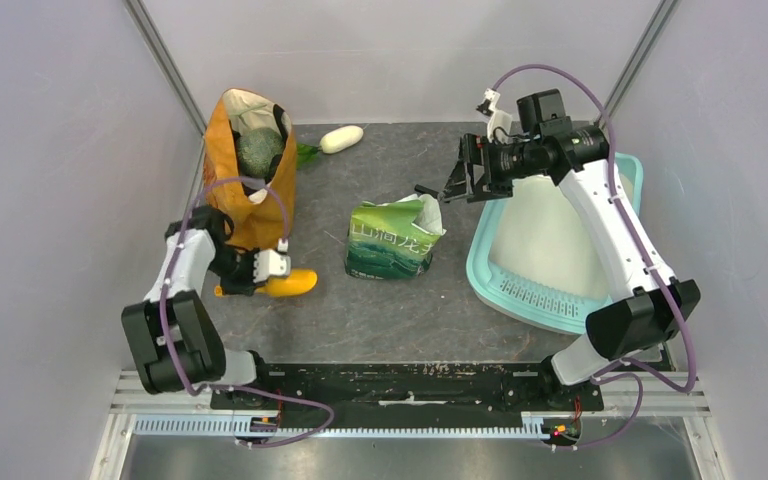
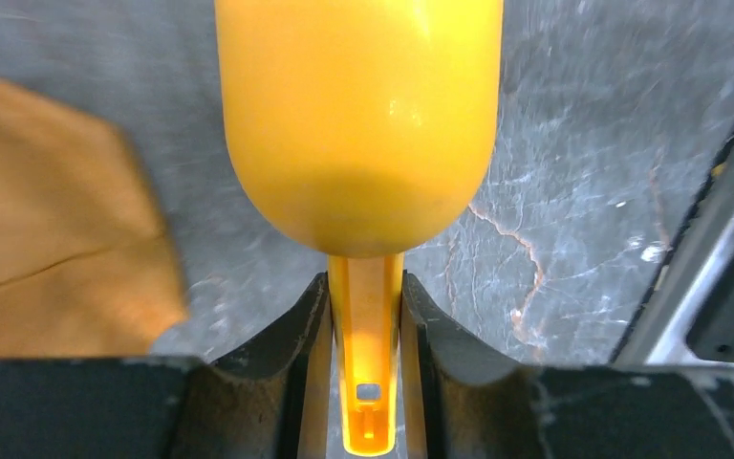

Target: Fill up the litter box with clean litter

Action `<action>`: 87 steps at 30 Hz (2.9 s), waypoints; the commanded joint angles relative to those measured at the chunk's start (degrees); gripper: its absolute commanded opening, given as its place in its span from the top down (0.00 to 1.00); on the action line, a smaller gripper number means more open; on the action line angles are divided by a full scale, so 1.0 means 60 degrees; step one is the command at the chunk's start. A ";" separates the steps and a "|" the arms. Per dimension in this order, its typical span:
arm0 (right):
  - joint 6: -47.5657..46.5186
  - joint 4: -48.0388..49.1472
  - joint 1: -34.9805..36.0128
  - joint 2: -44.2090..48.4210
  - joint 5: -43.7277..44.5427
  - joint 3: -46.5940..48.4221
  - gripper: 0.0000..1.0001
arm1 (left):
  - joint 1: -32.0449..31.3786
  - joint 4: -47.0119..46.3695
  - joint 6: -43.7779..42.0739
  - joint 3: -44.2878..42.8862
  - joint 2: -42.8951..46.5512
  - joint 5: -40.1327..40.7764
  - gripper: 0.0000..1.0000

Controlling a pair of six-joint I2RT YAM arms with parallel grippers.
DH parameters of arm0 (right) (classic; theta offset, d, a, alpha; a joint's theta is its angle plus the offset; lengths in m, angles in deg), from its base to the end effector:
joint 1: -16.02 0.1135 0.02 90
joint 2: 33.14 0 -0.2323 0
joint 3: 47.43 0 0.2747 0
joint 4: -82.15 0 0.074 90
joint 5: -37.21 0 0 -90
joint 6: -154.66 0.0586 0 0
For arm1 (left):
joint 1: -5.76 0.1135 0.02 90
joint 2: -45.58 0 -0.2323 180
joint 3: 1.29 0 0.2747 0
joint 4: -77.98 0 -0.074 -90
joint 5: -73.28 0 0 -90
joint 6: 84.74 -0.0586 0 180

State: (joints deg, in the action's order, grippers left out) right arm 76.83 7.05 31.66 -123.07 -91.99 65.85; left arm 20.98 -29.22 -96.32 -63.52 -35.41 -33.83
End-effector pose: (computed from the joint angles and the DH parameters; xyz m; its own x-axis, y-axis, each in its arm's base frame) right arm 0.3231 0.1289 0.3609 -0.8627 -0.0719 -0.5005 -0.4131 0.6710 0.6157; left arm 0.2363 0.0464 0.1246 -0.0597 0.9541 -0.2936 0.9969 0.0724 0.0324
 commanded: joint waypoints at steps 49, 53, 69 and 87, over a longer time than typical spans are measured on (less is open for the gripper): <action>0.0174 0.9056 0.4303 0.1134 0.0008 -0.0393 0.41 | -0.6143 -1.6121 2.4890 -0.3537 0.2362 -0.5210 0.98; 0.0292 0.9184 0.4324 0.1215 0.0059 -0.0492 0.57 | -0.6149 -1.5902 2.5074 -0.3340 0.2443 -0.5148 0.98; -0.5247 0.3478 0.4319 0.2293 0.4640 -0.0428 1.00 | -0.3390 -0.5625 2.0139 -0.6036 0.2733 -0.5974 0.16; -0.8355 -0.1866 0.4727 0.1615 0.7698 0.2741 1.00 | -0.4042 -0.3818 2.1484 -0.8668 0.1394 -0.5300 0.12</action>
State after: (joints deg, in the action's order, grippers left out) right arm 30.82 3.21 58.96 -112.73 -51.34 80.17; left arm -1.75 -46.50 24.33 -116.12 -25.60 -64.82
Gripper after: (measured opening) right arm 0.335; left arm 0.874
